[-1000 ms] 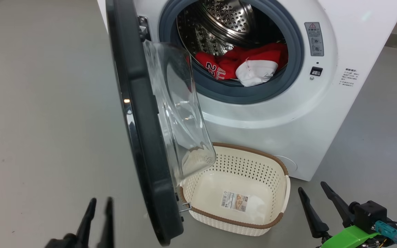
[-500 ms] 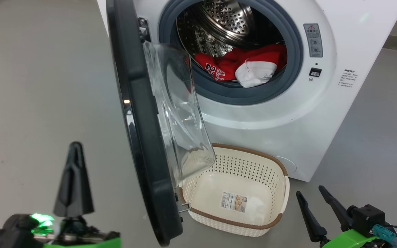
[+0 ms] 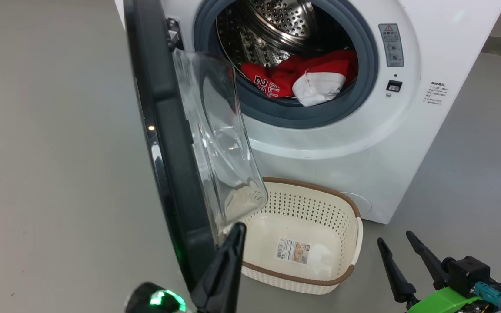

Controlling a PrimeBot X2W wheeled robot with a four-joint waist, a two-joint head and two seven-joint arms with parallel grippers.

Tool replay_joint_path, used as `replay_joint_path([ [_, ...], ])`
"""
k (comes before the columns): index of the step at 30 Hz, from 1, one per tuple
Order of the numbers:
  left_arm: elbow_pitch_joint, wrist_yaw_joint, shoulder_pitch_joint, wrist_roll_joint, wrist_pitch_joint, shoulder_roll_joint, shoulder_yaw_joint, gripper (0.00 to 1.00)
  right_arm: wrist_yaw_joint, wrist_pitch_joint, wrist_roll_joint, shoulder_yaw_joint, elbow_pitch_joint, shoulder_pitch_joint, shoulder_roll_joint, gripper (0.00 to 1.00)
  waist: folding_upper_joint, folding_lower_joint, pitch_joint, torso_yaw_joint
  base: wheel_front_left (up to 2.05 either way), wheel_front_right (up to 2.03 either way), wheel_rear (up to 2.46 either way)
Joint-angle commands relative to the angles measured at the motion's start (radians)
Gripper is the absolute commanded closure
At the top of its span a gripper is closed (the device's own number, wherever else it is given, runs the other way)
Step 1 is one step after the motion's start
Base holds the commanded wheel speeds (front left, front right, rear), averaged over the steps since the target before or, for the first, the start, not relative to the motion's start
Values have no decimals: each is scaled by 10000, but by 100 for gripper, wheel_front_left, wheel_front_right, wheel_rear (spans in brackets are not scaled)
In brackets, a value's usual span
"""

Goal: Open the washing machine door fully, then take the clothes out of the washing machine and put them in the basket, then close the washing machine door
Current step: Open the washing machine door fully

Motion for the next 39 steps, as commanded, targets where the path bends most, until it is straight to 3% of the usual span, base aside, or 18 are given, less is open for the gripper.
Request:
replay_joint_path([
  [1,-36,83,-87,-201,-49,20,173,100,62,-93,-177,174,-266,-235,-123,0,-1,0,15,-21,0,0,0],
  [14,2438,566,-393,-1240,-49,20,-84,100,62,-93,-187,158,-297,-340,-103,0,-1,0,163,-65,0,0,0],
  [39,2669,795,119,-975,-49,20,1119,100,62,-93,-195,183,-317,-277,-61,0,-1,0,153,312,0,0,0],
])
